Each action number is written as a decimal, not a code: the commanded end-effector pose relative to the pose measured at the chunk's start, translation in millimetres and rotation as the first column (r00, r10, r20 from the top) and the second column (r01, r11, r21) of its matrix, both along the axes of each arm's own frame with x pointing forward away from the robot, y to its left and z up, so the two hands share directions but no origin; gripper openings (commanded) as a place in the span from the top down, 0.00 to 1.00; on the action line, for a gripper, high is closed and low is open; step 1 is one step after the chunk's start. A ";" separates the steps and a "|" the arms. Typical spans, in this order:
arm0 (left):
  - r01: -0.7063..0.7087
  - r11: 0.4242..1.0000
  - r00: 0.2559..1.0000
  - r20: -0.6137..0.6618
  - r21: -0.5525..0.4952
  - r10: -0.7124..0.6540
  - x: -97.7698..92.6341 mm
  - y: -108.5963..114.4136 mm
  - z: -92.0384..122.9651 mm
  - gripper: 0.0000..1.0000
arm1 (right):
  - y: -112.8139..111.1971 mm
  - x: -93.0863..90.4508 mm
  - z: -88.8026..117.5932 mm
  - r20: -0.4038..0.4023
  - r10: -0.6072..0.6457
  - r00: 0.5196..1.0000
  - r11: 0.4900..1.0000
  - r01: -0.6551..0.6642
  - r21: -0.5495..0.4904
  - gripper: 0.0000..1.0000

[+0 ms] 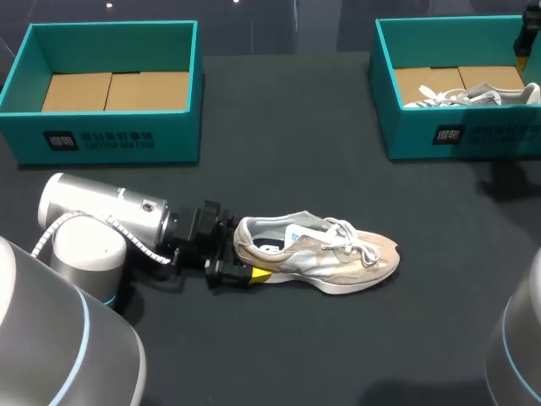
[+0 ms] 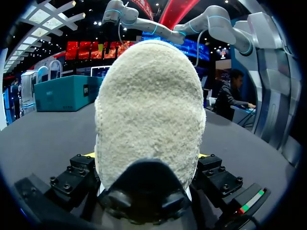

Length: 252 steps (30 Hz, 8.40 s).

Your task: Take the shoe out of the shoebox, open the shoe tongue, remove and reinsert the insole, then place the shoe into the shoebox

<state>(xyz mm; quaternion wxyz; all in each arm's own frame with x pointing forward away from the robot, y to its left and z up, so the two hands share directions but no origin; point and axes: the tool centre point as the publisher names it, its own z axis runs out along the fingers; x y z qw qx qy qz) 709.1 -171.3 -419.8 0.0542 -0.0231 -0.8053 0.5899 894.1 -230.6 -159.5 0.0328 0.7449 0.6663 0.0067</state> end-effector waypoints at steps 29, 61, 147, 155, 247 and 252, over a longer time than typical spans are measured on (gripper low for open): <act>-0.001 1.000 1.000 0.000 -0.001 0.001 -0.5 1.2 -2.7 1.00 | 55.5 -55.6 -10.5 0.021 -0.001 1.000 0.999 0.000 0.044 0.00; -0.001 1.000 1.000 0.000 -0.001 0.001 -0.5 1.2 -2.7 1.00 | 278.6 -190.6 -28.3 0.028 0.056 0.998 0.998 -0.056 -0.006 0.00; -0.001 1.000 1.000 0.000 -0.001 0.001 -0.5 1.2 -2.7 1.00 | 416.3 -197.7 -194.3 0.127 -0.098 0.987 0.934 0.136 -0.330 0.00; -0.001 1.000 1.000 0.000 -0.001 0.001 -0.5 1.2 -2.7 1.00 | 403.1 -192.9 -200.5 0.151 -0.135 0.979 0.928 0.179 -0.327 0.00; -0.001 1.000 1.000 0.000 -0.001 0.001 -0.5 1.2 -2.7 1.00 | 261.0 -173.6 -188.8 0.013 0.191 0.981 0.975 -0.189 -0.119 0.02; -0.001 1.000 1.000 0.000 -0.001 0.001 -0.5 1.2 -2.7 1.00 | 252.8 -173.4 -183.8 0.017 0.179 0.984 0.977 -0.176 -0.124 0.07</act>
